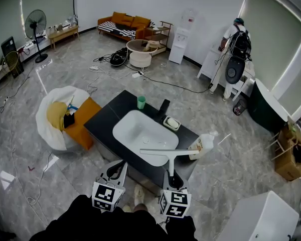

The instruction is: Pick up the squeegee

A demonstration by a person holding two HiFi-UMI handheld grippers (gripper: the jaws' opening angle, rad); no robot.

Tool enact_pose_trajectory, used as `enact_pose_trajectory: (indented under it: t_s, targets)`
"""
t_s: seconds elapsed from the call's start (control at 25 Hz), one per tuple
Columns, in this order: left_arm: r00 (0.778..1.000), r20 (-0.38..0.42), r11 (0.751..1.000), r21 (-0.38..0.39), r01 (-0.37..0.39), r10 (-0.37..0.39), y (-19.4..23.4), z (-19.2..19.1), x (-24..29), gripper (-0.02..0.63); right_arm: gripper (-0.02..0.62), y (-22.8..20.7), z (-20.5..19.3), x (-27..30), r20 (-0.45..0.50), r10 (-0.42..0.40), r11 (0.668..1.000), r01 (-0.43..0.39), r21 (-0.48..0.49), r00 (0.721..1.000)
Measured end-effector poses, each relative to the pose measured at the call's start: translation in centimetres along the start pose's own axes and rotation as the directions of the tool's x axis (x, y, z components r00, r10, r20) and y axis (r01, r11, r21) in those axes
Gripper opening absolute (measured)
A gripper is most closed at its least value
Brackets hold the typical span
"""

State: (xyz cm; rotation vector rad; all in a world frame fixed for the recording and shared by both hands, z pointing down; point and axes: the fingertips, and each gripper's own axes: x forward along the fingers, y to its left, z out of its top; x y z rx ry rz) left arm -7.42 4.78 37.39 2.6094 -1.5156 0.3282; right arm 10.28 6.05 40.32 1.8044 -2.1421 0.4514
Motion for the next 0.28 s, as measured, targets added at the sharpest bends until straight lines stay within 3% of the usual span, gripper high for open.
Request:
enact_pose_trajectory:
  t_s: [0.28]
  targets:
    - [1.0, -0.001, 1.0, -0.002, -0.001, 0.001, 0.04, -0.28, 0.21, 0.028, 0.108, 0.0, -0.23, 0.19, -0.002, 0.002, 1.0, -0.002, -0.002, 1.0]
